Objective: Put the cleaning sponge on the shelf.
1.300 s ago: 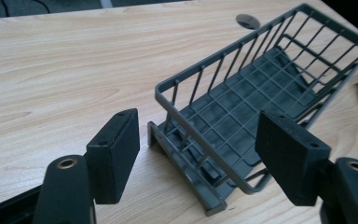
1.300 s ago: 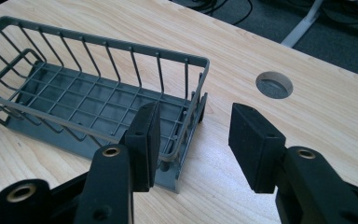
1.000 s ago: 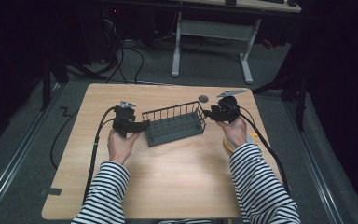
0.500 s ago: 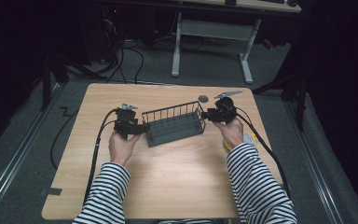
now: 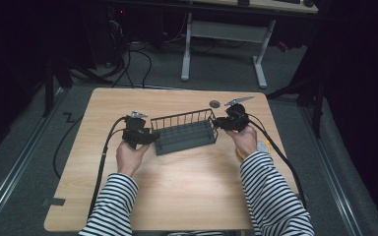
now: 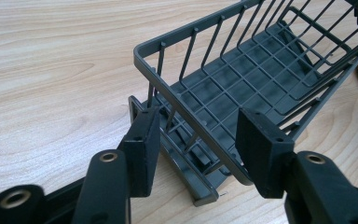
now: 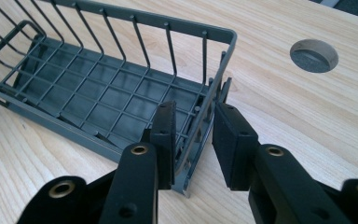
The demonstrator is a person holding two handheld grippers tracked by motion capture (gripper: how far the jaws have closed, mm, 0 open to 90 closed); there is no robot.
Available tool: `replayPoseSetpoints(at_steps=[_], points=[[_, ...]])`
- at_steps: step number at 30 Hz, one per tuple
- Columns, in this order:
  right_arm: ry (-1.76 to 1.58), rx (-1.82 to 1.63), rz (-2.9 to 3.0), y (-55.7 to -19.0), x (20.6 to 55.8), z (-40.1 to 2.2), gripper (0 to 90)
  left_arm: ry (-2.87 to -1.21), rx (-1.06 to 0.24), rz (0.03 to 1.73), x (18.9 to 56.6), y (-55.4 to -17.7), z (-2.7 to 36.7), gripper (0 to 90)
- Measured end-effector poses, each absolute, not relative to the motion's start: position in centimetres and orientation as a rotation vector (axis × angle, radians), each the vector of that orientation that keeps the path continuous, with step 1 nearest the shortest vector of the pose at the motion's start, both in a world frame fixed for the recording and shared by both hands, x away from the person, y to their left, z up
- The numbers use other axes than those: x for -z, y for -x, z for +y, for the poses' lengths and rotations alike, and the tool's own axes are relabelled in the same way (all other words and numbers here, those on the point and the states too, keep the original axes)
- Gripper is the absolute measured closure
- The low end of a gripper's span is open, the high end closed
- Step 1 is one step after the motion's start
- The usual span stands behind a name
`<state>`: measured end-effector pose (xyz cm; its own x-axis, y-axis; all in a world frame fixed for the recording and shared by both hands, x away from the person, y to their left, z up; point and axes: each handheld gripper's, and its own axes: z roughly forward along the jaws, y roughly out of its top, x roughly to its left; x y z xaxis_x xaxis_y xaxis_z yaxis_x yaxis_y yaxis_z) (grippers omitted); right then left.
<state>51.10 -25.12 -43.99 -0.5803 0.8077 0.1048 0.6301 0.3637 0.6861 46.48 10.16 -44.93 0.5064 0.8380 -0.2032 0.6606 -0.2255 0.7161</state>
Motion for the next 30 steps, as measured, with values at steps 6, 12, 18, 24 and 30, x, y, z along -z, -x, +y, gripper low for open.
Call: replayPoseSetpoints(at_steps=[6,12,18,24,30], points=[[-1.246,-0.992,2.402,-50.5,44.0,-24.9,71.1,-1.977,-0.277,1.212,44.8,-46.0,10.1,54.4],[-1.231,-0.977,2.419,-49.8,43.9,-25.0,71.4,-1.993,-0.263,1.189,44.8,-45.5,10.0,56.8],[-1.228,-0.991,2.436,-49.3,43.9,-25.2,72.9,-1.988,-0.237,1.180,45.0,-45.1,9.9,58.6],[-1.234,-0.986,2.436,-49.2,43.9,-25.2,73.1,-1.986,-0.229,1.175,45.0,-45.1,9.7,59.7],[-1.249,-0.987,2.438,-49.2,43.9,-25.2,73.5,-1.989,-0.230,1.181,45.0,-45.1,9.6,59.6]])
